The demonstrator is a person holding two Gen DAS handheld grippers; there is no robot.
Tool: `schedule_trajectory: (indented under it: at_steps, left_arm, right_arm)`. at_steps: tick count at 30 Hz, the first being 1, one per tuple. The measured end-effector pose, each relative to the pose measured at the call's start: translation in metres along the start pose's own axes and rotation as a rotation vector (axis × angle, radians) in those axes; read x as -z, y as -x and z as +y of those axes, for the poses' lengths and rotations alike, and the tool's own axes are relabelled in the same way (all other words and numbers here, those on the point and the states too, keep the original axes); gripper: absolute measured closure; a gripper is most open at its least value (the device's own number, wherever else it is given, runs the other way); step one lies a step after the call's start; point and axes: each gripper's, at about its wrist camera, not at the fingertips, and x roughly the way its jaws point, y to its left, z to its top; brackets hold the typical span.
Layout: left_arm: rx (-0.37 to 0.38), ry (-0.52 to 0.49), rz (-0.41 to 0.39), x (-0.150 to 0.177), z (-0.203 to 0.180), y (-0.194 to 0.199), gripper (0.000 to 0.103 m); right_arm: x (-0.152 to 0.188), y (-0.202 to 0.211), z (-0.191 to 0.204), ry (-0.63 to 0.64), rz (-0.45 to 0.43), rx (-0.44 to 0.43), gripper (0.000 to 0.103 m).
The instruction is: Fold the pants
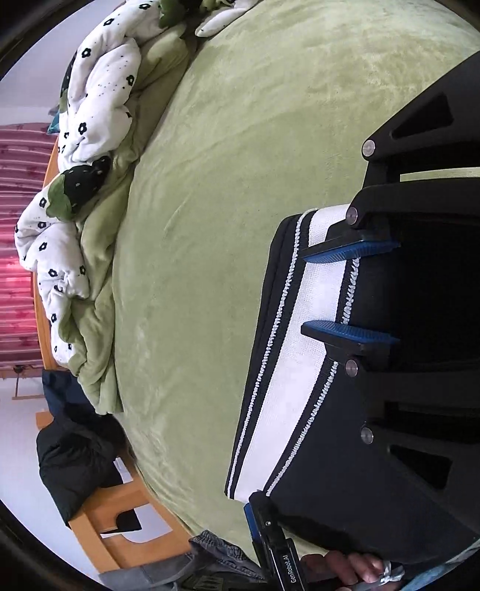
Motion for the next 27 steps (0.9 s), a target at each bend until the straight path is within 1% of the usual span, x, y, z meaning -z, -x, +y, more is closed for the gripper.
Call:
schedule_trajectory:
  at_steps: [3,7,11,15,18,19,20,21,22,23,24,25,27]
  left_arm:
    - [-0.015,-0.010,0.001,0.000,-0.004,0.001,0.035]
    - [0.006,0.013,0.002,0.000,0.001,0.000,0.035]
    - [0.006,0.015,0.003,0.000,0.002,-0.001,0.034]
    - [0.008,0.016,0.002,0.000,0.003,-0.002,0.034]
    - [0.008,0.016,0.004,0.000,0.004,-0.001,0.034]
    - [0.010,0.021,0.010,0.001,0.005,0.000,0.034]
    - [0.024,0.030,0.037,0.003,0.008,0.002,0.034]
    - [0.055,0.046,0.062,0.005,0.011,0.005,0.034]
    - [0.116,0.085,0.096,0.012,0.016,0.012,0.034]
    - [0.146,0.101,0.132,0.020,0.019,0.018,0.034]
    - [0.152,0.095,0.154,0.028,0.018,0.023,0.035]
    - [0.147,0.064,0.171,0.040,0.015,0.033,0.036]
    - [0.116,-0.016,0.164,0.070,0.006,0.058,0.036]
  right_arm:
    - [-0.003,-0.007,-0.004,-0.021,0.001,-0.019,0.069]
    - [-0.002,-0.008,-0.004,-0.025,-0.006,-0.024,0.069]
    - [-0.002,-0.007,-0.003,-0.030,-0.010,-0.027,0.069]
    - [-0.003,-0.007,-0.004,-0.051,-0.014,-0.050,0.065]
    - [-0.004,-0.007,-0.003,-0.032,-0.007,-0.036,0.065]
    - [-0.004,-0.006,-0.002,-0.024,0.000,-0.030,0.065]
    - [-0.003,-0.003,-0.001,-0.016,0.005,-0.028,0.064]
    - [0.000,0.003,-0.001,-0.004,0.013,-0.027,0.062]
    - [0.004,0.008,0.000,0.009,0.025,-0.020,0.061]
    - [0.008,0.015,0.001,0.023,0.037,-0.011,0.058]
    - [0.020,0.027,0.002,0.037,0.050,-0.006,0.056]
    - [0.031,0.035,0.002,0.042,0.069,-0.013,0.055]
    - [0.053,0.053,0.004,0.053,0.071,-0.011,0.055]
